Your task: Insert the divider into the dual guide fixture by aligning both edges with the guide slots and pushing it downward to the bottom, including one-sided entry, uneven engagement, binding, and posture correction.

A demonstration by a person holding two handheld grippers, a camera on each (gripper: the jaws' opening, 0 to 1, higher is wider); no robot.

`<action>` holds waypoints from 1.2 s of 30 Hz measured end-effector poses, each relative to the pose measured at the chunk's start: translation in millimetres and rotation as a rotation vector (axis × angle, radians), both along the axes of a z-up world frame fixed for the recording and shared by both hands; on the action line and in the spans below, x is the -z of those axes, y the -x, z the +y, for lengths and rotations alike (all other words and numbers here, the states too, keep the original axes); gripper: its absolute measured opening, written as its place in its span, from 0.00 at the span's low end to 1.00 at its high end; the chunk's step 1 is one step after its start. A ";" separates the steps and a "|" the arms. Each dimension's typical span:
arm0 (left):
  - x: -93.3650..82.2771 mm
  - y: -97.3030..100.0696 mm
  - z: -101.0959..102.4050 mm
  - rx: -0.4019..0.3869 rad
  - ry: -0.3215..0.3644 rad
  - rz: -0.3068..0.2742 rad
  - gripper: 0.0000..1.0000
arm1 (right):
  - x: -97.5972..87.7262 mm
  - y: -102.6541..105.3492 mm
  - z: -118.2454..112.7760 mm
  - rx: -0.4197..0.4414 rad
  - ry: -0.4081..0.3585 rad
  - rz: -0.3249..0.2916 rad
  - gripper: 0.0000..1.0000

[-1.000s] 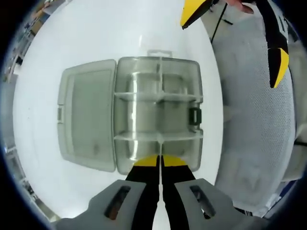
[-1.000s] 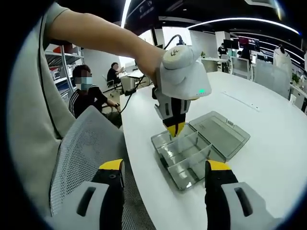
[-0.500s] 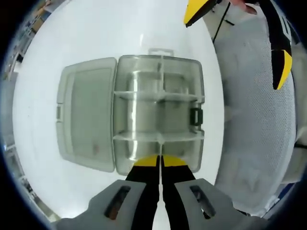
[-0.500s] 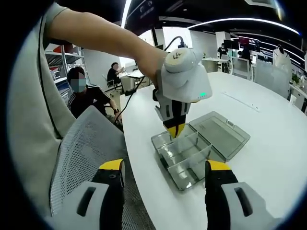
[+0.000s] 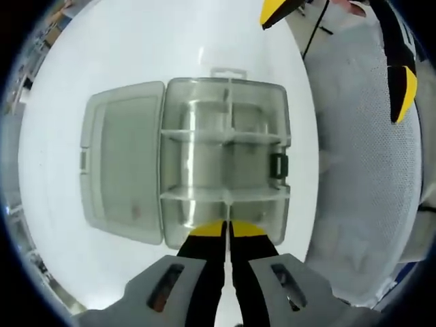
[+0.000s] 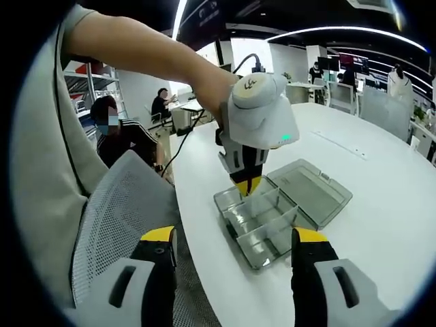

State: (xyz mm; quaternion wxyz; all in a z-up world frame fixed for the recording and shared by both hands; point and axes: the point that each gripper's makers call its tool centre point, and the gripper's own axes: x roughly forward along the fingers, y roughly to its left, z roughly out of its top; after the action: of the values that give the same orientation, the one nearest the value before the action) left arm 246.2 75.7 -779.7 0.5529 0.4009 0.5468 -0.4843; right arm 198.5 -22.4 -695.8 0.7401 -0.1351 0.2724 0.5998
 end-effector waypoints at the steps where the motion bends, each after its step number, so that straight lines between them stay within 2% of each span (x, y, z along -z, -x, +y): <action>1: -0.2 0.0 0.0 -0.003 0.003 -0.001 0.00 | -0.2 0.2 -0.3 -0.001 0.001 -0.001 0.66; 3: -0.9 -0.5 0.1 0.004 0.010 -0.011 0.01 | -0.5 0.3 -0.9 -0.001 0.003 -0.003 0.66; 5: -3.8 -6.0 -1.3 0.006 0.024 -0.052 0.07 | -1.0 0.5 -1.5 -0.002 0.005 -0.006 0.66; 7: -8.2 -6.5 -2.0 -0.007 0.036 -0.055 0.10 | -1.7 0.5 -2.5 0.000 0.005 -0.007 0.66; 11: -17.5 -7.8 -2.2 -0.027 0.065 -0.071 0.10 | -1.0 0.6 -5.7 0.004 0.010 -0.009 0.66; 14: -27.3 -6.2 -4.7 -0.067 0.117 -0.086 0.12 | -0.8 0.2 -8.5 0.008 0.014 -0.012 0.66; 21: -44.6 -4.7 -2.1 -0.101 0.186 -0.147 0.15 | -0.7 -2.4 -14.8 0.011 0.025 -0.018 0.66; 26: -56.6 0.5 -3.4 -0.172 0.276 -0.191 0.19 | -0.7 -3.9 -19.1 0.007 0.037 -0.024 0.67; 28: -59.5 3.0 -4.3 -0.164 0.306 -0.215 0.22 | 0.2 -4.8 -22.1 0.005 0.046 -0.027 0.67; 36: -76.0 19.2 -13.4 -0.243 0.446 -0.303 0.30 | 0.2 -9.4 -33.4 0.001 0.070 -0.038 0.67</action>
State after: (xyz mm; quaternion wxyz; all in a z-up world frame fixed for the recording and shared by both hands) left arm 227.0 62.2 -703.7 0.7568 0.2688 0.3820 -0.4573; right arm 207.9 -55.8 -696.0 0.7402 -0.1720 0.2791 0.5870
